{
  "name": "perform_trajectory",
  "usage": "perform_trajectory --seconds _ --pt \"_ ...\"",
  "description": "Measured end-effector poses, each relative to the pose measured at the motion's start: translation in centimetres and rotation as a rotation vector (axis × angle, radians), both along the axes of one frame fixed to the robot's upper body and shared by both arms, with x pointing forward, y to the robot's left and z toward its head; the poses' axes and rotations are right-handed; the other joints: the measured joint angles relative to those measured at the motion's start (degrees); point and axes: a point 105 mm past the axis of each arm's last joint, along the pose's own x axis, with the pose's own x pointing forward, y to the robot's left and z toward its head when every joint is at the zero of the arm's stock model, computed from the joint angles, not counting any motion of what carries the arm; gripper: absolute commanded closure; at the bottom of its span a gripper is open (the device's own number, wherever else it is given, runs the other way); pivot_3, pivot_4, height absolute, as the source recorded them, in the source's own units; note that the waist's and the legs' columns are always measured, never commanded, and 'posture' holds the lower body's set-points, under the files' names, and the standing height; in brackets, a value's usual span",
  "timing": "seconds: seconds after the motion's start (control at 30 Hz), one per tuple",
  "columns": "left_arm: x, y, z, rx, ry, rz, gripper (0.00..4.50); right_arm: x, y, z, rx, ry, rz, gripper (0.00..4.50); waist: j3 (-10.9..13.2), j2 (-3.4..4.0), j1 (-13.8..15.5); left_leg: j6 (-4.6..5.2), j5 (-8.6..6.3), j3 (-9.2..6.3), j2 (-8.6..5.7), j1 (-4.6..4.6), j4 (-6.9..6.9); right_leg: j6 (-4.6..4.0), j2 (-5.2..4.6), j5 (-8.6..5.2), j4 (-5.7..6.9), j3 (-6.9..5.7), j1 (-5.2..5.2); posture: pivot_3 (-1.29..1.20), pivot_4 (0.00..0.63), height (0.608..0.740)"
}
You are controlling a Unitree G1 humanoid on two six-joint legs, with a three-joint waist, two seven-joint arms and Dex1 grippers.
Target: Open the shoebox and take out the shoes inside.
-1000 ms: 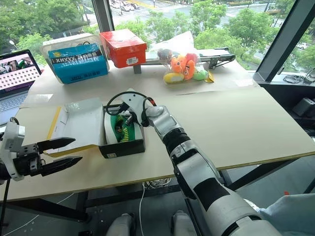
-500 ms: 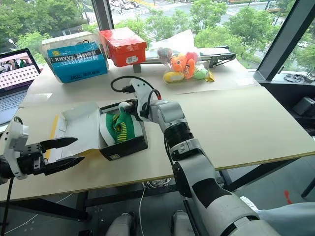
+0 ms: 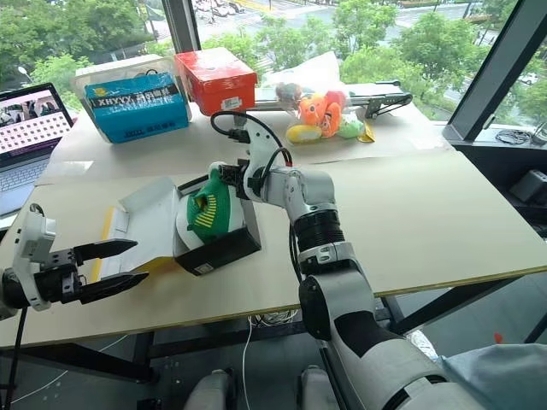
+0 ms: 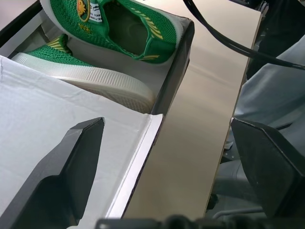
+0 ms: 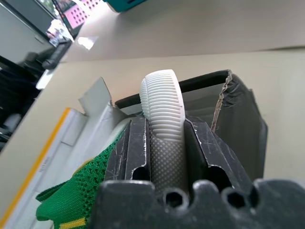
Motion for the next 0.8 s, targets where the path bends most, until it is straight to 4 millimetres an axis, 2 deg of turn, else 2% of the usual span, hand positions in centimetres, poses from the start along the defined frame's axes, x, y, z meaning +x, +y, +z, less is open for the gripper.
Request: perform_trajectory --seconds 0.13,0.37,0.5,0.63,0.8 --pt "0.0 0.0 0.0 0.006 0.0 -0.002 0.0 0.0 -0.1 -0.8 0.088 0.085 0.002 3.93 0.0 0.0 -0.12 0.0 0.0 0.0 0.0 0.0 -0.01 0.0 0.01 0.0 0.0 0.0 -0.01 0.0 0.15 0.732" --pt "0.0 -0.1 -0.3 0.019 0.01 -0.008 0.0 -0.2 -0.6 0.2 0.356 0.198 0.032 3.93 0.0 0.0 -0.1 0.03 0.01 -0.01 0.0 -0.03 0.0 0.05 0.01 0.03 -0.01 0.01 -0.01 0.0 0.15 0.732" --pt "0.0 -0.1 -0.3 0.02 0.01 -0.01 0.0 -0.2 -0.8 0.6 0.395 0.207 0.042 3.93 0.01 0.0 -0.1 0.03 0.02 -0.02 0.0 -0.03 0.0 0.05 0.01 0.03 -0.01 0.01 -0.01 0.0 0.15 0.732" --pt "0.0 -0.1 -0.2 0.027 0.009 -0.012 0.0 0.3 -2.4 0.8 0.4 0.188 0.005 3.93 0.0 0.0 -0.01 0.03 0.02 -0.02 0.0 -0.03 0.01 0.0 0.0 -0.01 -0.01 0.01 0.01 0.0 0.15 0.732" --pt "0.2 -0.1 0.1 0.031 0.002 -0.019 0.0 0.9 -4.3 0.1 0.406 0.204 -0.054 3.93 0.01 0.01 -0.02 0.03 0.02 -0.02 -0.01 -0.03 0.0 0.04 0.01 0.02 -0.01 0.01 0.0 0.0 0.15 0.732"
